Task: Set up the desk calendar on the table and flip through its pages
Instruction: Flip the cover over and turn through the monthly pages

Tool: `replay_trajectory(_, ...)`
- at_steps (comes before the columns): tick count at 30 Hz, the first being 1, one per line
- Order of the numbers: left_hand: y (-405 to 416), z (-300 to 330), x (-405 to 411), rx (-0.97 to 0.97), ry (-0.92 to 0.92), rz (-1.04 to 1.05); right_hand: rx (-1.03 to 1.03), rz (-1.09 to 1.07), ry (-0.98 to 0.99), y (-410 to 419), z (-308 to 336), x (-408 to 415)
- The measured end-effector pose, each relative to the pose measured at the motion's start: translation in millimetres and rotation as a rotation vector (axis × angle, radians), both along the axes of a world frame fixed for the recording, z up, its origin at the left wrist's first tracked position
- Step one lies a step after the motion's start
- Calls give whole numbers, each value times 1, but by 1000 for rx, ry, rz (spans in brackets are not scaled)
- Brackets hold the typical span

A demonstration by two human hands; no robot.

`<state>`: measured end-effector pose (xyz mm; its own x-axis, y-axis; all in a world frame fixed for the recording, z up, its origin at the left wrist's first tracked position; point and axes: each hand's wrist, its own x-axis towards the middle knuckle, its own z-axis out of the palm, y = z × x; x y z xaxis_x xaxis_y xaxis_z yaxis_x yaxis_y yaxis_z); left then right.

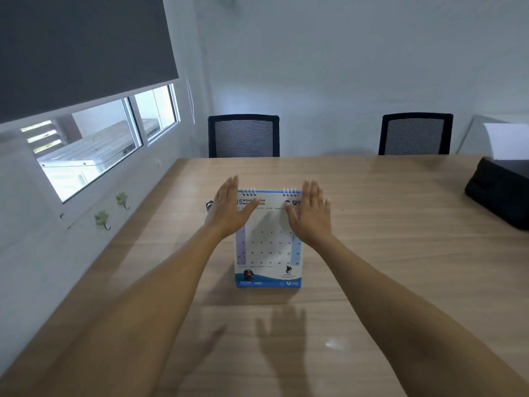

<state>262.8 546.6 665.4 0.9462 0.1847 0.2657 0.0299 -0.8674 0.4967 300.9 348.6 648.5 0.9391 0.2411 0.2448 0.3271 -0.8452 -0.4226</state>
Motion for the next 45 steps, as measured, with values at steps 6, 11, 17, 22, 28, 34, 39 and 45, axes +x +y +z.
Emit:
replay_trajectory(6, -7, -55, -28, -502, 122, 182, 547, -76, 364, 3, -37, -21)
replay_trajectory(11, -23, -80, -36, -593, 193, 110, 801, -24, 598, 7, -48, -31)
replay_trajectory(17, -26, -67, -44, -552, 132, 106, 832, -28, 607, 3, -40, -44)
replay_trajectory(22, -18, -56, -49, -386, 90, 268, 789, -119, 557, -5, -33, -56)
replay_trajectory(28, -5, -39, -59, -484, 44, 280, 954, -211, 456, -23, -22, -66)
replay_trajectory(34, 3, 10, -64, -1074, 182, 106, 1181, -81, 667, -50, 24, -62)
replay_trajectory(39, 6, 50, -55, -1444, 104, 13, 1528, 115, 730, -38, 54, -47)
replay_trajectory(45, -12, 72, -41, -992, 31, -29, 747, 293, 283, -13, 69, -39)
